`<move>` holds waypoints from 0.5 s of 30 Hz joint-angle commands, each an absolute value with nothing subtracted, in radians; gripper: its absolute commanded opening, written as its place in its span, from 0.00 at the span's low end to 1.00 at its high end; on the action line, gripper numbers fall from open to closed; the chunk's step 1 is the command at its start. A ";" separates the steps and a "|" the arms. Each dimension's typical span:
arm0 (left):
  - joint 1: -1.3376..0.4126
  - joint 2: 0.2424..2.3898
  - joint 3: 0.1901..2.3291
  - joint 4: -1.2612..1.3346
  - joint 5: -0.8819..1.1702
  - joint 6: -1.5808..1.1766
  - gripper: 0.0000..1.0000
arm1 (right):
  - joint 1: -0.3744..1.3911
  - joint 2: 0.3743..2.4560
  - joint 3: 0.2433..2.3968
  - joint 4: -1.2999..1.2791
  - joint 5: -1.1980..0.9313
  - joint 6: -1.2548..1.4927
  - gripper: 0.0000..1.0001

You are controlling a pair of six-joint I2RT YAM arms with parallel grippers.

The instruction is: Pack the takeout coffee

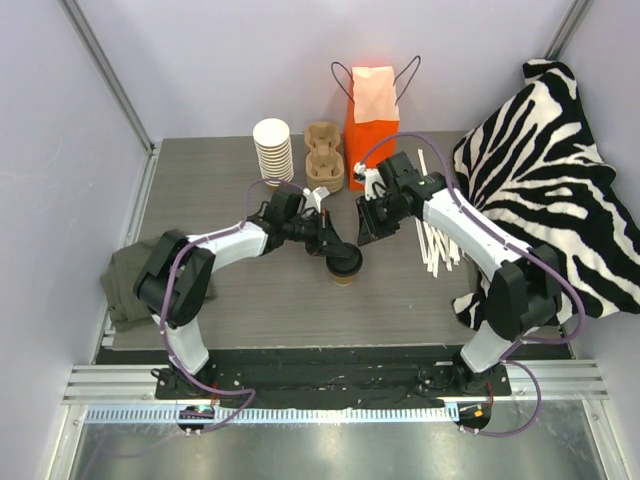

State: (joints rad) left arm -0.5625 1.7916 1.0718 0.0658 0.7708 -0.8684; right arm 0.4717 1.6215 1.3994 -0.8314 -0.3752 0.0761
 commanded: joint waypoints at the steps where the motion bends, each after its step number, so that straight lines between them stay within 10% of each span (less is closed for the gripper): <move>1: -0.558 1.819 1.095 0.003 0.741 -0.813 0.03 | 0.488 1.664 1.375 -0.804 -0.388 0.055 0.19; 15: -0.555 1.852 1.104 -0.072 0.695 -0.767 0.00 | 0.488 1.668 1.325 -0.788 -0.324 0.046 0.15</move>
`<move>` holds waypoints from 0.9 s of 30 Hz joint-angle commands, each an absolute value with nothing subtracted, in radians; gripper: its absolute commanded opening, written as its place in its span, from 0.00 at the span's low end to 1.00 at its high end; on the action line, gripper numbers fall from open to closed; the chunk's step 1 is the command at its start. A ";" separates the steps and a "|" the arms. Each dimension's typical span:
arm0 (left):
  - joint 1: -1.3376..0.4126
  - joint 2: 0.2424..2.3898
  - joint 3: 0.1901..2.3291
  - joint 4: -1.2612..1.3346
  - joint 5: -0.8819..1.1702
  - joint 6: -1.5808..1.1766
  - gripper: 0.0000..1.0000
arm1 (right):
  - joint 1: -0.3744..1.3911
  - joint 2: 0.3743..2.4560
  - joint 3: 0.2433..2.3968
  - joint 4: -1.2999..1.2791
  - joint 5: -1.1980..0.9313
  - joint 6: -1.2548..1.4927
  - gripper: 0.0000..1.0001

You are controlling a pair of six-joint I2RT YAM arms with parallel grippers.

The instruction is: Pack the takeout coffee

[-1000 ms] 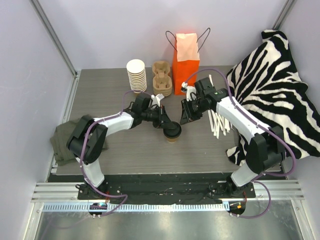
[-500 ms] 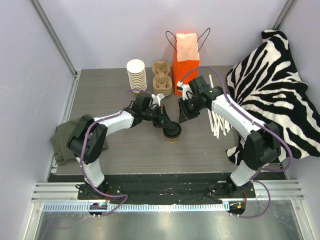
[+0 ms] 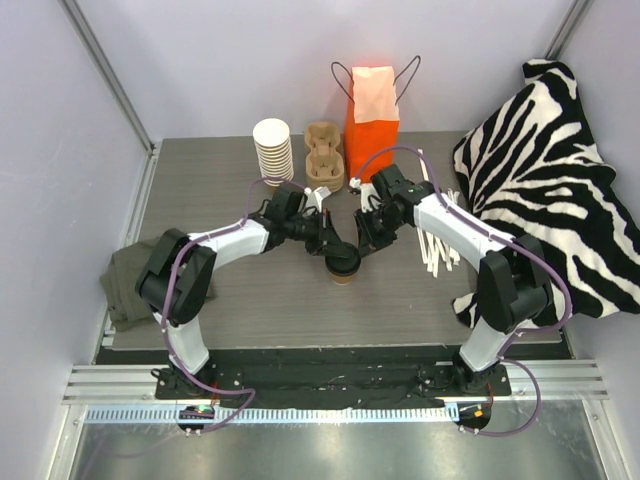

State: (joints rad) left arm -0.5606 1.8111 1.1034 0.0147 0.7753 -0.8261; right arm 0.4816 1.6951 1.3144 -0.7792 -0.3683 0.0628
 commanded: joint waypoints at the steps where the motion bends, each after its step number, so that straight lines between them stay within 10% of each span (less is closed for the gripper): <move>1: -0.554 1.850 1.104 -0.072 0.693 -0.765 0.00 | 0.485 1.660 1.354 -0.793 -0.327 0.049 0.15; 27: -0.541 1.859 1.109 -0.097 0.681 -0.744 0.00 | 0.505 1.680 1.305 -0.764 -0.381 0.051 0.17</move>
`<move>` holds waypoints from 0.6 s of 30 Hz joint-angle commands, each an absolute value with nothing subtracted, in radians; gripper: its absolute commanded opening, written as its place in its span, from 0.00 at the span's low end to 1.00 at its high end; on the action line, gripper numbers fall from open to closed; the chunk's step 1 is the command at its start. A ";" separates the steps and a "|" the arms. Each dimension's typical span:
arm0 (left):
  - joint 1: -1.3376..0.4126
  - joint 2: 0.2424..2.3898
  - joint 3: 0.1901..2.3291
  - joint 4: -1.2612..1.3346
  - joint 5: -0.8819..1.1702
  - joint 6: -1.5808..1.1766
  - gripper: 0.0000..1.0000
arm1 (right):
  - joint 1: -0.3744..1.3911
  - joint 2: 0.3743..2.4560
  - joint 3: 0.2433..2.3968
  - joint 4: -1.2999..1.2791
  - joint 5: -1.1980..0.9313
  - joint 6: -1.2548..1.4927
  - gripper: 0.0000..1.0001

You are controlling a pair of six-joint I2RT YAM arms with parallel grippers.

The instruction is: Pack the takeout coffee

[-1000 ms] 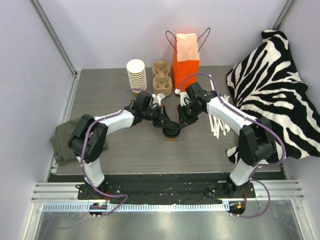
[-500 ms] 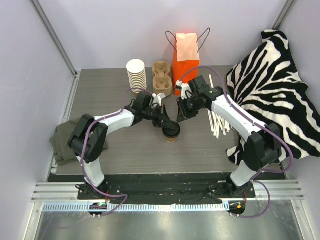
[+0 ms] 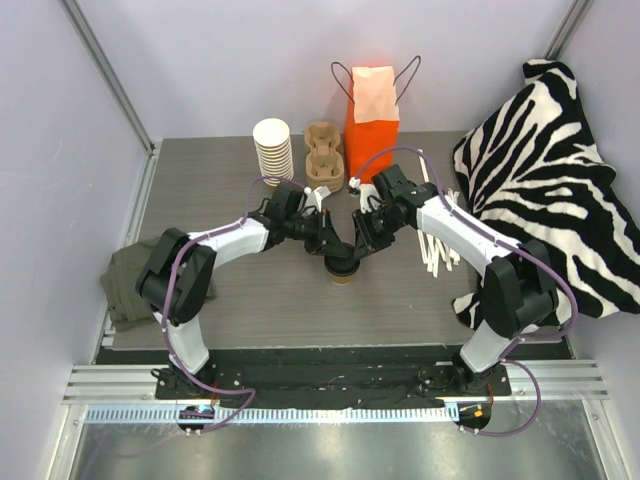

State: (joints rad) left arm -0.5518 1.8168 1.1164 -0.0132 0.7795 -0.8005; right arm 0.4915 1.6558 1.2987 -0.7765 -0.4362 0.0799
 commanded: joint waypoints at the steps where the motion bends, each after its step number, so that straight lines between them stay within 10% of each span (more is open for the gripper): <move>1: -0.541 1.858 1.109 -0.097 0.683 -0.742 0.00 | 0.505 1.680 1.315 -0.765 -0.377 0.049 0.17; 18: -0.540 1.729 1.151 -0.037 0.745 -0.770 0.08 | 0.505 1.589 1.322 -0.793 -0.462 0.063 0.23</move>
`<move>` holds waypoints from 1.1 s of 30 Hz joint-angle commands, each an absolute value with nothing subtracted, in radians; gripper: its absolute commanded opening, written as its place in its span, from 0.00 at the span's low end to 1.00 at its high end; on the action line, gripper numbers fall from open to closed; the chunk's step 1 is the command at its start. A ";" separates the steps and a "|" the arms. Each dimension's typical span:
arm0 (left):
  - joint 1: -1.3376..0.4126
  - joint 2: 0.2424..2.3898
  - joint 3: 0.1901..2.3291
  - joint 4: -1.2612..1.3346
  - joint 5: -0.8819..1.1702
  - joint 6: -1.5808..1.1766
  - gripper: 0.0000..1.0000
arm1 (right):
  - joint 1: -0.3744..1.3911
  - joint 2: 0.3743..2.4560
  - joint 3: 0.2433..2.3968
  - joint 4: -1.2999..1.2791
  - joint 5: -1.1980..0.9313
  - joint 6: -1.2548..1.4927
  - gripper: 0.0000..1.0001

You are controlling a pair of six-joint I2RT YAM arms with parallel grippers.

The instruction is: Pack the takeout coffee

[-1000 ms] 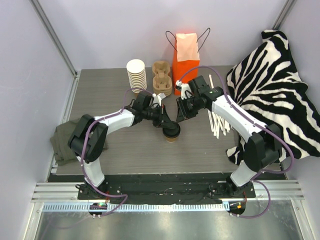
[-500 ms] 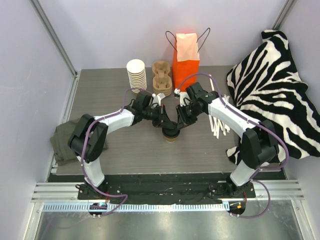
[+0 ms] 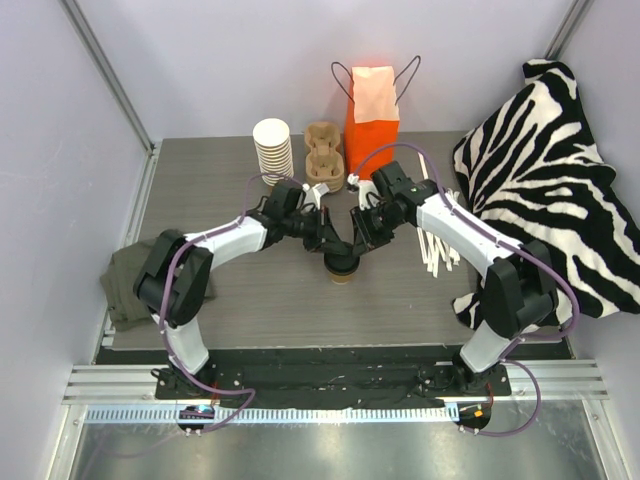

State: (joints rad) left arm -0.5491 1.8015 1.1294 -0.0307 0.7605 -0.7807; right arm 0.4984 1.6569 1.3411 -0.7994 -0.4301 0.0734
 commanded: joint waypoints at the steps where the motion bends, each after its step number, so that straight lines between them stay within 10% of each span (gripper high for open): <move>1: -0.540 1.723 1.150 -0.035 0.750 -0.773 0.09 | 0.505 1.588 1.316 -0.792 -0.465 0.063 0.23; 33: -0.426 1.601 1.012 -0.012 0.776 -0.793 0.11 | 0.506 1.801 1.608 -0.770 -0.334 -0.065 0.21</move>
State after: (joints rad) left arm -0.4377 1.6203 0.9848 -0.0479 0.7612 -0.7856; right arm 0.4984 1.8172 1.5421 -0.7940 -0.3546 -0.0563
